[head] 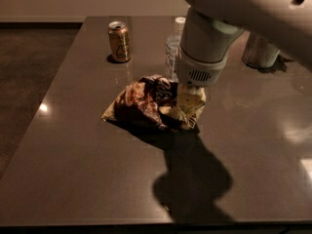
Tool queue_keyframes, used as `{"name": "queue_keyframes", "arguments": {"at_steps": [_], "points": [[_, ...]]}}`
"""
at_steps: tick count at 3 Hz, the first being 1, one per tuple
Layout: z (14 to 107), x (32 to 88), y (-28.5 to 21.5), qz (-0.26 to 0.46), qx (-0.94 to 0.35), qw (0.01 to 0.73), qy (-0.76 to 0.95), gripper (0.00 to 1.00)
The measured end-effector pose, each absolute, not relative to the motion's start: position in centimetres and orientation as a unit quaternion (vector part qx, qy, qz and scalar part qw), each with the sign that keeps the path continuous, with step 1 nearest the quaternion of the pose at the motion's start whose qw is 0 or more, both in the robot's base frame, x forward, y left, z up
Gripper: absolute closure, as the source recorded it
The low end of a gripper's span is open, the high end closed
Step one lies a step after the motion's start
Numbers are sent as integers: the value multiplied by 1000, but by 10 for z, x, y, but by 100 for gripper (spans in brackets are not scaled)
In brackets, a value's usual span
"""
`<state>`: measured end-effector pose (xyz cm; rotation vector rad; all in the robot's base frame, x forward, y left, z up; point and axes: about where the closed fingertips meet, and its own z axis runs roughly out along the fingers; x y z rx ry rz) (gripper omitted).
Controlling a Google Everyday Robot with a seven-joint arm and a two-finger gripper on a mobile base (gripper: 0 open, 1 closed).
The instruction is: Move brown chip bag near blue plastic bottle
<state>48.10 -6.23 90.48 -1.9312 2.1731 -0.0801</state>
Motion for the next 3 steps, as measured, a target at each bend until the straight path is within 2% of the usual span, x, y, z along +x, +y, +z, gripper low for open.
{"name": "queue_keyframes", "arguments": {"at_steps": [1, 3], "points": [[907, 486, -81, -10, -702, 98, 705, 82], [898, 497, -108, 10, -714, 81, 695, 36]]}}
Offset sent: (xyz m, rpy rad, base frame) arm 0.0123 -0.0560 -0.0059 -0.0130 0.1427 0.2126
